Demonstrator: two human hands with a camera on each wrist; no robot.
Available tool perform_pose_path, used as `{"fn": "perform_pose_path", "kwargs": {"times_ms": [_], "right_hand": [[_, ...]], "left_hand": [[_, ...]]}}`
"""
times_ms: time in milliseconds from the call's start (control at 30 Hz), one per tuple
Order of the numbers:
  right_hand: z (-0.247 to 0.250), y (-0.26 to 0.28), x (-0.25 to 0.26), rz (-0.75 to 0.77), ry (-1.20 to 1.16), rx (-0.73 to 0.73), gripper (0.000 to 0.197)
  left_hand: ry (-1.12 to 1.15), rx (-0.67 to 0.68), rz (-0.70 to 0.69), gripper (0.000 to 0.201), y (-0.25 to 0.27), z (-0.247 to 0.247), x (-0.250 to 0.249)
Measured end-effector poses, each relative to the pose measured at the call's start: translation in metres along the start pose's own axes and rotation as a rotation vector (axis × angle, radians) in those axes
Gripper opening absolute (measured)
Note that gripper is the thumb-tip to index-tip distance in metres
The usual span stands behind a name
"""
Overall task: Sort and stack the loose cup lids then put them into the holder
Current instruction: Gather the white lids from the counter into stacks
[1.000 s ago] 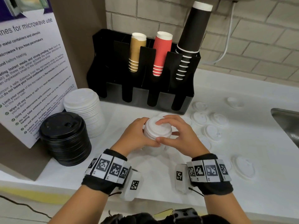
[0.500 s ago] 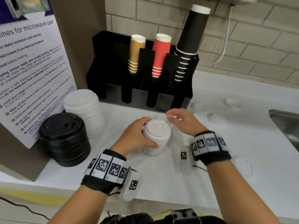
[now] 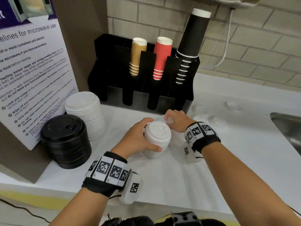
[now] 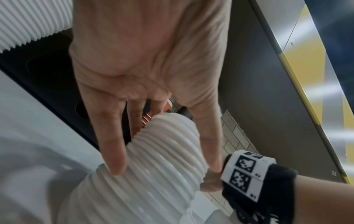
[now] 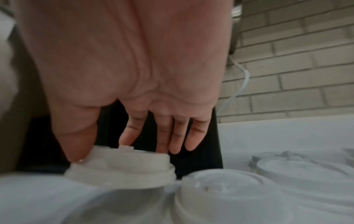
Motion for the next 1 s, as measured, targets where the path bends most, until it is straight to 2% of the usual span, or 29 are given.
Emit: {"fn": "perform_pose_path", "kwargs": {"times_ms": [167, 267, 367, 500, 700, 900, 1000], "right_hand": [[0.018, 0.038, -0.002, 0.062, -0.678, -0.175, 0.015], [0.013, 0.064, 0.007, 0.152, -0.838, -0.274, 0.016], [0.003, 0.082, 0.020, 0.249, -0.829, -0.341, 0.023], [-0.002, 0.087, 0.035, 0.278, -0.638, -0.376, 0.033], [-0.003, 0.085, 0.051, 0.267, -0.450, -0.323, 0.043], [-0.003, 0.084, 0.053, 0.258, -0.413, -0.294, 0.046], [-0.003, 0.082, 0.046, 0.285, -0.484, -0.266, 0.041]], "left_hand": [[0.038, -0.030, -0.020, 0.078, 0.000, -0.001, -0.002], [0.036, -0.032, -0.022, 0.075, -0.001, -0.002, -0.002], [0.051, -0.023, -0.018, 0.074, -0.001, -0.002, -0.001], [0.061, -0.031, -0.022, 0.073, -0.001, -0.003, -0.001], [0.069, -0.052, -0.001, 0.069, -0.001, -0.003, -0.001], [0.048, -0.050, -0.004, 0.071, -0.001, -0.002, -0.002], [0.053, -0.037, -0.010, 0.075, 0.000, -0.002, -0.002]]}}
Point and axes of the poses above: each hand's wrist, its own y-axis away from the middle knuckle, its own z-axis out of the back of the hand, x = y × z, the point moved 3 cm from there along -y, towards the middle knuckle, and after that the axes turned 6 degrees about x, right-handed, at the moved point
